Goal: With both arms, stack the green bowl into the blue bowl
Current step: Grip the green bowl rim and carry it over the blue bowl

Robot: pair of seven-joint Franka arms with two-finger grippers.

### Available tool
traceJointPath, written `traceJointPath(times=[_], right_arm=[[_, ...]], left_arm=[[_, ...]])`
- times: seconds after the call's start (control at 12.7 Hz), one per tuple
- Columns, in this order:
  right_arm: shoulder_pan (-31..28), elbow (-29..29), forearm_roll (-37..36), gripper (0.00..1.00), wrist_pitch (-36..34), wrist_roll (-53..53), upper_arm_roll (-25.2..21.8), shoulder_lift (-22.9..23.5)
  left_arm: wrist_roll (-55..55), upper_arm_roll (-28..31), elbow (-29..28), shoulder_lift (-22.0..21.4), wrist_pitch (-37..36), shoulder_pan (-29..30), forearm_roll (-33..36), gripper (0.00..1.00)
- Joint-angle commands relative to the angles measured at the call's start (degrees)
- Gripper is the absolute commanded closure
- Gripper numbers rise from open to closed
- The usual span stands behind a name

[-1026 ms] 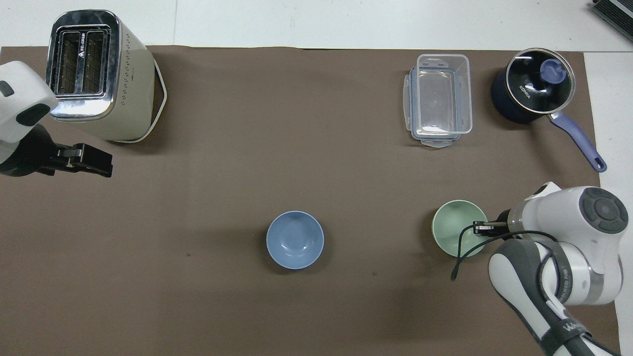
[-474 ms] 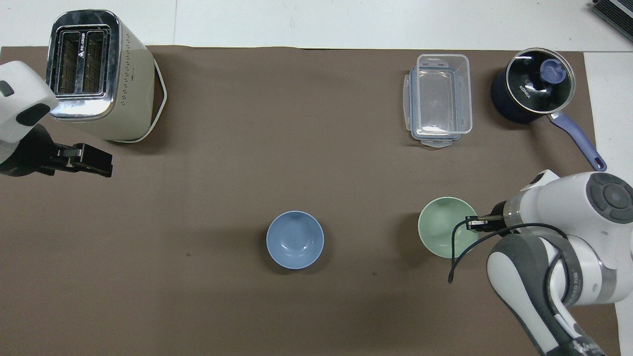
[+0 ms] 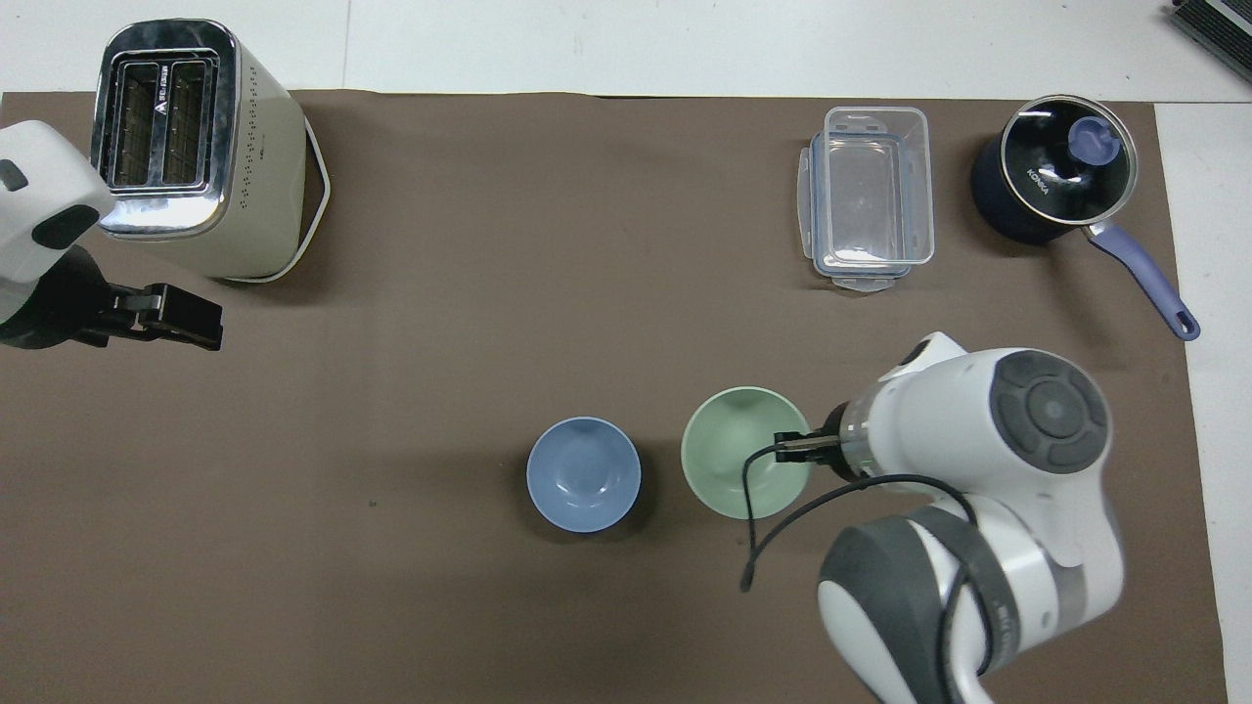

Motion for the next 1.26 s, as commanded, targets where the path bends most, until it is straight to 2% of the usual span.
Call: traceJointPath(times=[0.0, 0.16, 0.32, 0.95, 1.03, 1.11, 1.18], right_arm=[[4.38, 4.41, 2.26, 1.00, 1.83, 5.19, -0.05, 5.31], [9.65, 4.41, 2.35, 1.00, 7.10, 12.29, -0.05, 8.55], [12.30, 4.32, 2.35, 1.00, 9.83, 15.13, -0.05, 10.85], [14.42, 3.53, 2.26, 1.00, 15.21, 16.64, -0.05, 14.72], [14.42, 3.53, 2.26, 0.86, 15.03, 16.55, -0.05, 14.64], [14.42, 3.53, 2.26, 0.66, 14.95, 16.55, -0.05, 14.64], [14.42, 3.62, 2.26, 0.50, 14.77, 16.63, -0.05, 14.64]], left_arm=[[0.74, -0.20, 0.54, -0.08, -0.93, 0.39, 0.94, 0.00], [0.74, -0.20, 0.54, -0.08, -1.02, 0.39, 0.94, 0.00], [0.74, -0.12, 0.54, -0.08, -0.93, 0.39, 0.94, 0.00], [0.74, -0.20, 0.54, -0.08, -0.93, 0.39, 0.94, 0.00], [0.74, -0.12, 0.54, -0.08, -0.93, 0.39, 1.02, 0.00], [0.74, -0.12, 0.54, -0.08, -0.93, 0.39, 0.94, 0.00], [0.74, -0.20, 0.54, -0.08, -1.02, 0.39, 0.94, 0.00]])
